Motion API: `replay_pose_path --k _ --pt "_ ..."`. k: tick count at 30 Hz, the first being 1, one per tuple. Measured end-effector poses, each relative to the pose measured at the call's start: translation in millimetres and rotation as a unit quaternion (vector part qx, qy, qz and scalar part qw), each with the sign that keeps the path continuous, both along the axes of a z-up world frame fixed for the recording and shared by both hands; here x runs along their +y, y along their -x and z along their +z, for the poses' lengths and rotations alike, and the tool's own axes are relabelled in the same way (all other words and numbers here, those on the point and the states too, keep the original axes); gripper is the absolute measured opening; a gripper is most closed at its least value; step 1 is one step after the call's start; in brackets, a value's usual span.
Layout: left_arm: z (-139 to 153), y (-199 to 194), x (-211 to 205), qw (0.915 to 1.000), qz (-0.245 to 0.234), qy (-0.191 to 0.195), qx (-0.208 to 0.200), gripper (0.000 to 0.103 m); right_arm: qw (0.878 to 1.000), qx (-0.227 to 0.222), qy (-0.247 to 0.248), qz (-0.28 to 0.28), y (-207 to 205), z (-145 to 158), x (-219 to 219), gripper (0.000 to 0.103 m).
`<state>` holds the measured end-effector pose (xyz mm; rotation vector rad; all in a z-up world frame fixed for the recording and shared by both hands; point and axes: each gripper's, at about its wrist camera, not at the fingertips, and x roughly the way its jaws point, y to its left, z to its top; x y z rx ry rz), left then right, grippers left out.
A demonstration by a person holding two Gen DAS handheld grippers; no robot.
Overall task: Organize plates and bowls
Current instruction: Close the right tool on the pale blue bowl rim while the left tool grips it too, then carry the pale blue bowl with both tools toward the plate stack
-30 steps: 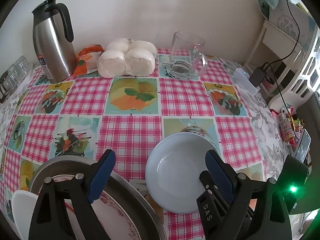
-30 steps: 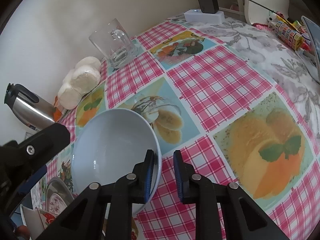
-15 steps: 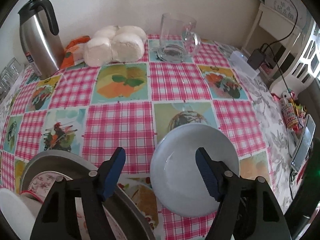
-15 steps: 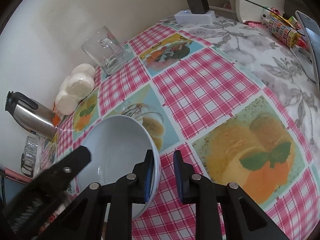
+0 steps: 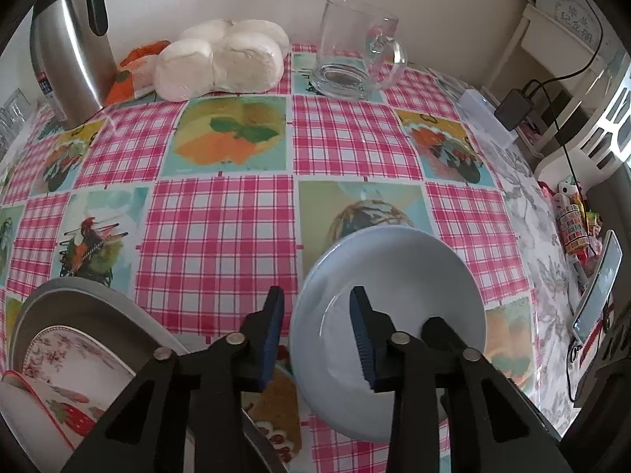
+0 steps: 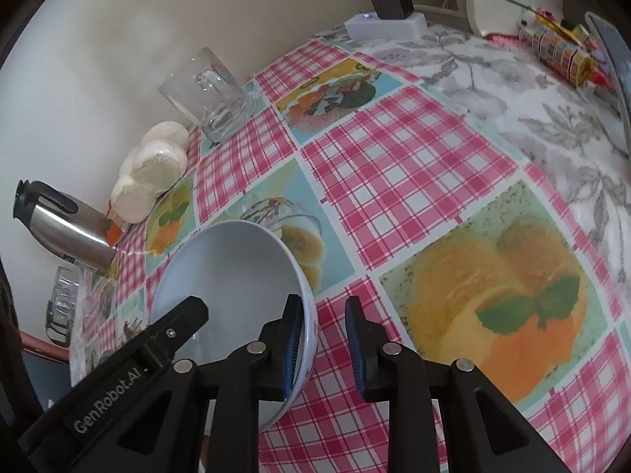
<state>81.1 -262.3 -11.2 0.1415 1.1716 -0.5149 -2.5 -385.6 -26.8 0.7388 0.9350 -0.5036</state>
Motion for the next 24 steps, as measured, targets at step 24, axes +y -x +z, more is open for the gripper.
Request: replay_pose_path --k 24 --pt "2.8 -2.9 3.8 0.9992 -0.006 0.039 0.006 0.021 1.0 -0.005 0.003 0.006 -3.7 2.8 5.5 0.017"
